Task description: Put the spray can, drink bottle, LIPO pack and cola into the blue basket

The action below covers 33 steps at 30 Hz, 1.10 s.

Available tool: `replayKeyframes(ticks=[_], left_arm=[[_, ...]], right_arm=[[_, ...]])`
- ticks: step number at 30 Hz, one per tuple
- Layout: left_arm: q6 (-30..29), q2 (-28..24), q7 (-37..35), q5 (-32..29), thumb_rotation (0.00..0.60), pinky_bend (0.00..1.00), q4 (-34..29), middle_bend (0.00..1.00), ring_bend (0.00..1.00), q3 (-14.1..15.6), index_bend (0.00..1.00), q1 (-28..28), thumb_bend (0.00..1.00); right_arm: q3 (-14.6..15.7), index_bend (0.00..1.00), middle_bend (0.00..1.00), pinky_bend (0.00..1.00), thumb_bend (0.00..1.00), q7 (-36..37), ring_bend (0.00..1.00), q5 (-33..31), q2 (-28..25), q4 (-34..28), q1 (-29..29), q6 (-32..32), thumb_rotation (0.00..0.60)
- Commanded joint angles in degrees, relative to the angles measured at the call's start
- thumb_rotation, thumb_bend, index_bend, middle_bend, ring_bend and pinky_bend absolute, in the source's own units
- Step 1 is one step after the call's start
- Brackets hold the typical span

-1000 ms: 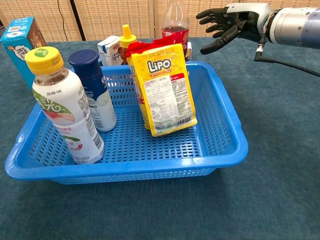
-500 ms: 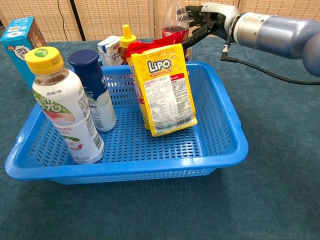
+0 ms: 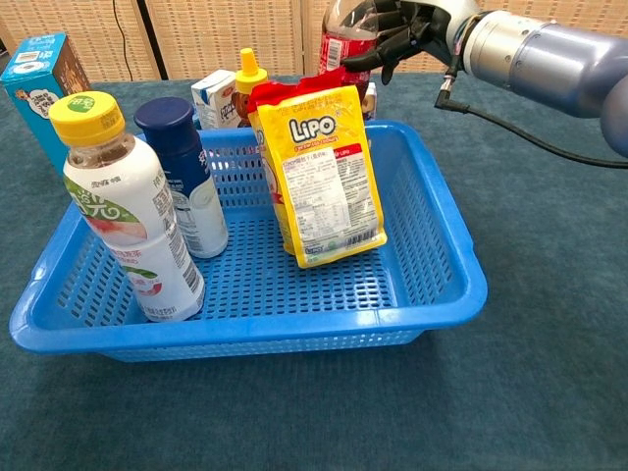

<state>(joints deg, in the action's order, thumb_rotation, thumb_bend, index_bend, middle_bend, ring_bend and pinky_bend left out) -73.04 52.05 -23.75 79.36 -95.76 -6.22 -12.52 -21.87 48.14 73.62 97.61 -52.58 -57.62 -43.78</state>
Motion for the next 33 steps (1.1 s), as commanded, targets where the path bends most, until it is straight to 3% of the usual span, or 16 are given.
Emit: replayKeyframes(ticks=[1, 7, 11, 18, 25, 33], left_arm=[[0.00, 0.00, -0.10, 0.16, 0.600, 0.00, 0.03, 0.00, 0.00, 0.03, 0.00, -0.01, 0.24], [0.01, -0.04, -0.28, 0.61, 0.600, 0.00, 0.07, 0.00, 0.00, 0.17, 0.00, -0.03, 0.24], [-0.14, -0.09, -0.37, 1.06, 0.600, 0.00, -0.06, 0.00, 0.00, 0.34, 0.00, 0.04, 0.24], [-0.06, -0.08, -0.01, 2.00, 0.600, 0.00, -0.42, 0.00, 0.00, 0.57, 0.00, -0.24, 0.24], [-0.28, -0.15, 0.01, 2.44, 0.600, 0.00, -0.59, 0.00, 0.00, 0.66, 0.00, -0.34, 0.24], [-0.08, -0.13, -0.05, 2.06, 0.600, 0.00, -0.35, 0.00, 0.00, 0.72, 0.00, -0.36, 0.24]], right_arm=[[-0.39, 0.61, 0.64, 0.57, 0.64, -1.12, 0.58, 0.44, -3.55, -4.14, 1.81, -2.54, 0.600], [-0.69, 0.61, 0.64, 0.57, 0.65, -2.69, 0.58, 2.12, -12.63, -13.38, 6.12, -7.55, 0.600], [-0.76, 0.61, 0.64, 0.57, 0.64, -2.02, 0.58, 3.23, -21.84, -22.84, 11.58, -12.07, 0.600], [1.56, 0.62, 0.64, 0.57, 0.64, 1.21, 0.58, 7.15, -33.64, -36.04, 18.69, -16.02, 0.600], [5.10, 0.62, 0.64, 0.57, 0.65, 4.07, 0.58, 12.31, -37.77, -42.47, 20.41, -16.16, 0.600], [8.62, 0.62, 0.64, 0.57, 0.65, 12.06, 0.58, 19.52, -37.53, -44.69, 18.12, -15.15, 0.600]])
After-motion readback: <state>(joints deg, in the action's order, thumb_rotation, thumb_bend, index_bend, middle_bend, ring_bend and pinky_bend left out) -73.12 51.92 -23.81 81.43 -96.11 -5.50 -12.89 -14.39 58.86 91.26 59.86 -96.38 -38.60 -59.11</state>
